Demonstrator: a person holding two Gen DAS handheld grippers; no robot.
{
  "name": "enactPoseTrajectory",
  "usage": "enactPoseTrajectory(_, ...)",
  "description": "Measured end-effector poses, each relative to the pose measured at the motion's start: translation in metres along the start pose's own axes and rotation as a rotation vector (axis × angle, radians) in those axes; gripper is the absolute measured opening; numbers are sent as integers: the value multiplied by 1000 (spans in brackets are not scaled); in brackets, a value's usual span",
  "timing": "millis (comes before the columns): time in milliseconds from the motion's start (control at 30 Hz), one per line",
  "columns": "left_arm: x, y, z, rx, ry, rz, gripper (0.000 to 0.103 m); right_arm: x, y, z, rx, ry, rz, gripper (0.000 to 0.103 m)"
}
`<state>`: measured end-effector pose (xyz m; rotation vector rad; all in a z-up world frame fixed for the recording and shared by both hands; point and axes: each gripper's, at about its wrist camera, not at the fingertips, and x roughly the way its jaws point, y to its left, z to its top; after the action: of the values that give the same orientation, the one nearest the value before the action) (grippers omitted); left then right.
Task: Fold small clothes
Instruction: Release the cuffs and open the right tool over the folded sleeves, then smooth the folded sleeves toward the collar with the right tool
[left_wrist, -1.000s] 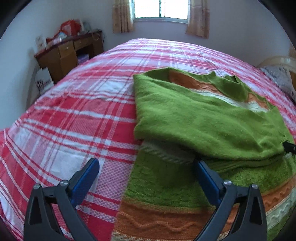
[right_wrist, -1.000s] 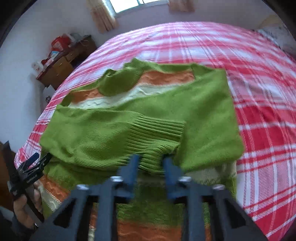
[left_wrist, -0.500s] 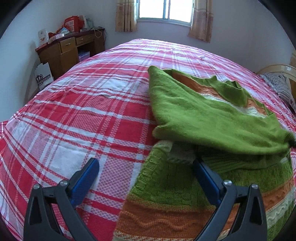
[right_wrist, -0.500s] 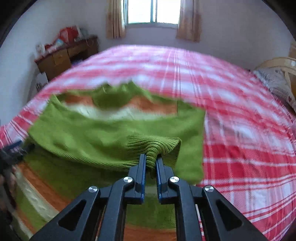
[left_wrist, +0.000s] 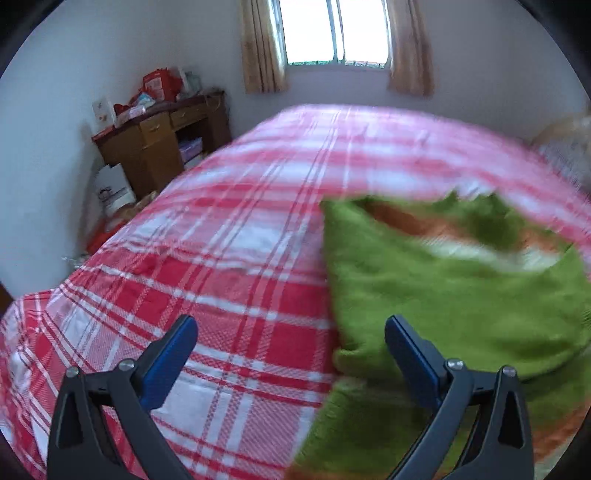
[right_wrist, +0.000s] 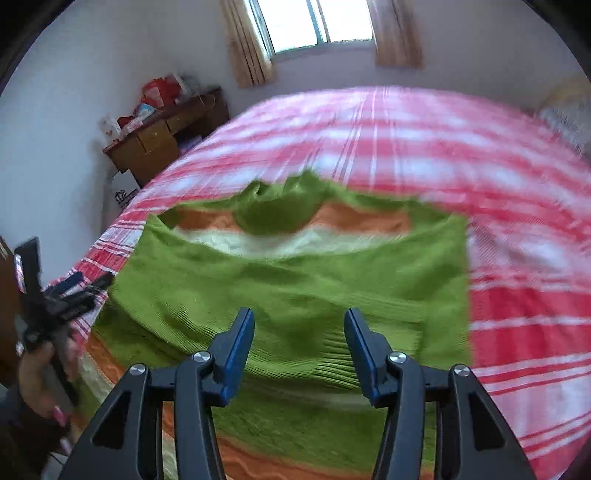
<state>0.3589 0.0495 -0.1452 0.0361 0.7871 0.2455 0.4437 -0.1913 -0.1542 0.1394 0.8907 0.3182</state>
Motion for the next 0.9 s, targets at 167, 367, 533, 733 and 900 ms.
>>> enactPoseTrajectory(167,21,15,-12,-24,108,-51,103,19,1,-33,-4,37,-87,52)
enactPoseTrajectory(367,25,27,-17,-66,126,-105,103,8,-1,-50,-26,-5,-96,52)
enactPoseTrajectory(533,23,24,-19,-90,124,-96,103,17,13,-42,9,-4,-130,70)
enactPoseTrajectory(733,22,25,-20,-95,118,-82,103,25,18,-43,-36,-11,-103,74)
enactPoseTrajectory(900,18,23,-21,-78,107,-84,103,23,12,-43,-7,-17,-61,74)
